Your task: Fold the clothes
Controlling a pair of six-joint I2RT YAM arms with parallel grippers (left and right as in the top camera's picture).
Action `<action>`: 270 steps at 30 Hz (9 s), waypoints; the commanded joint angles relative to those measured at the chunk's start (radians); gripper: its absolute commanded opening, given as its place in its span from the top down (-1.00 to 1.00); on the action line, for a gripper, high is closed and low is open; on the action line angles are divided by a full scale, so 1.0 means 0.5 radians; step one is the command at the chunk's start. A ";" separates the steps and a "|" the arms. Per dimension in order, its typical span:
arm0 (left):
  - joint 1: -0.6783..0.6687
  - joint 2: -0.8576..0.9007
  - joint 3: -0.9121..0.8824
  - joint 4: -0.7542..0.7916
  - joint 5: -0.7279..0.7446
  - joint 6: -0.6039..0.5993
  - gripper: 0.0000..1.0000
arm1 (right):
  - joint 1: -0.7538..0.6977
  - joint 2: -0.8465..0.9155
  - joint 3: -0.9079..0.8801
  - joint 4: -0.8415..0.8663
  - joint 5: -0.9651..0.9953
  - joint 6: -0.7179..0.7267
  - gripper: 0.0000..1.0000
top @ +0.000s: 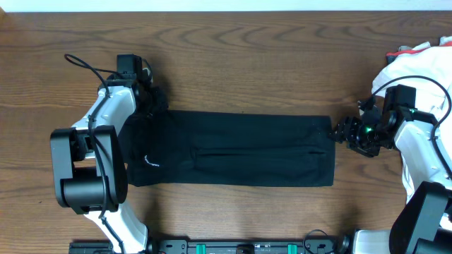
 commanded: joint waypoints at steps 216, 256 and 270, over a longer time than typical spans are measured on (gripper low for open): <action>0.306 -1.131 0.063 -0.835 -0.203 0.188 -0.96 | -0.246 0.050 -0.020 0.111 0.259 -0.237 0.97; 0.306 -1.131 0.063 -0.835 -0.203 0.188 -0.96 | 0.735 0.042 0.014 0.580 -0.519 0.498 0.97; 0.306 -1.131 0.063 -0.835 -0.203 0.188 -0.96 | 1.112 0.044 0.014 0.755 -0.278 0.690 0.97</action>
